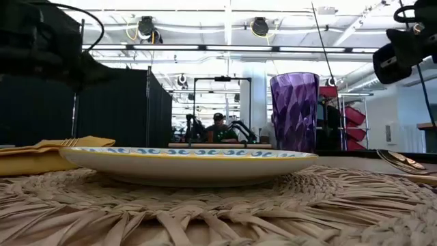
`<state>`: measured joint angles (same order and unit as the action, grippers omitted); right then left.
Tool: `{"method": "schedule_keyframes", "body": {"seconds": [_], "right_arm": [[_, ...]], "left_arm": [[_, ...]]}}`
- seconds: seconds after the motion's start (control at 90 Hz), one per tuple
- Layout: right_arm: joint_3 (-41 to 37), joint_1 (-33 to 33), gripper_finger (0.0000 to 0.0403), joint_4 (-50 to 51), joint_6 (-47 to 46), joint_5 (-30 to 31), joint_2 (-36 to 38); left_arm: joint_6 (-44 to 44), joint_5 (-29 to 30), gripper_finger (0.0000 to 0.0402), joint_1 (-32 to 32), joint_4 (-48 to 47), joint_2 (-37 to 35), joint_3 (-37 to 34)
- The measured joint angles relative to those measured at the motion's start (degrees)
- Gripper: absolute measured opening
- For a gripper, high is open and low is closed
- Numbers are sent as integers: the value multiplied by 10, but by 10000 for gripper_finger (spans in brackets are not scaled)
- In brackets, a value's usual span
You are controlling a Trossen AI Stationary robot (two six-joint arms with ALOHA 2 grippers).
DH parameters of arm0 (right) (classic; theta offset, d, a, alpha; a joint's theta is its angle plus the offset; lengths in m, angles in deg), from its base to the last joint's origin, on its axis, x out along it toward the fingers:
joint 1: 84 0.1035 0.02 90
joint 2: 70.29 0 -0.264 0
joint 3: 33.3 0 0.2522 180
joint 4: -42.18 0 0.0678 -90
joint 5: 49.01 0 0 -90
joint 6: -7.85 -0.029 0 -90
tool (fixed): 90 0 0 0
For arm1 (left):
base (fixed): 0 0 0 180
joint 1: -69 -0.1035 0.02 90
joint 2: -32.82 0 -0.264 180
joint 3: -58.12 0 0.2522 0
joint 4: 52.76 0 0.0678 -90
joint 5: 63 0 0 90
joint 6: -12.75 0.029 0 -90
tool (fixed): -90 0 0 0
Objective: Set table place
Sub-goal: Return to Home Position
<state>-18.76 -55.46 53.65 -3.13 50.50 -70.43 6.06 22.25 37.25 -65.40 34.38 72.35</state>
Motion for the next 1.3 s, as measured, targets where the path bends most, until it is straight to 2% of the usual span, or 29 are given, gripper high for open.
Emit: {"method": "schedule_keyframes", "body": {"seconds": [0.089, 0.267, 0.356, 0.422, 0.544, 0.611, 0.856, 1.144, 1.3], "right_arm": [[3, 0, 146, 3, 3, 34, 0], [16, -1, 146, 19, 6, 204, 0], [15, -1, 146, 25, 9, 224, 0], [15, -1, 146, 24, 10, 197, 0], [15, 1, 146, 24, 71, 48, 0], [15, 1, 146, 20, 79, 7, 0], [-1, 0, 146, 9, 94, -53, -4], [0, -7, 146, 10, 150, -54, -26], [0, -62, 146, 10, 162, -50, -35]], "left_arm": [[7, 10, 1, 0, 0, 2, 0], [11, 10, 1, 0, 0, 2, 0], [11, 10, 1, 0, 0, 2, 0], [13, 10, 1, 0, 0, 2, 0], [16, 10, 1, 0, 0, 2, 0], [16, 10, 1, 0, 0, 2, 0], [33, -7, 1, 0, 2, -1, 0], [41, 3, 1, 0, 2, -3, 0], [41, 3, 1, 0, 1, -4, 0]]}}
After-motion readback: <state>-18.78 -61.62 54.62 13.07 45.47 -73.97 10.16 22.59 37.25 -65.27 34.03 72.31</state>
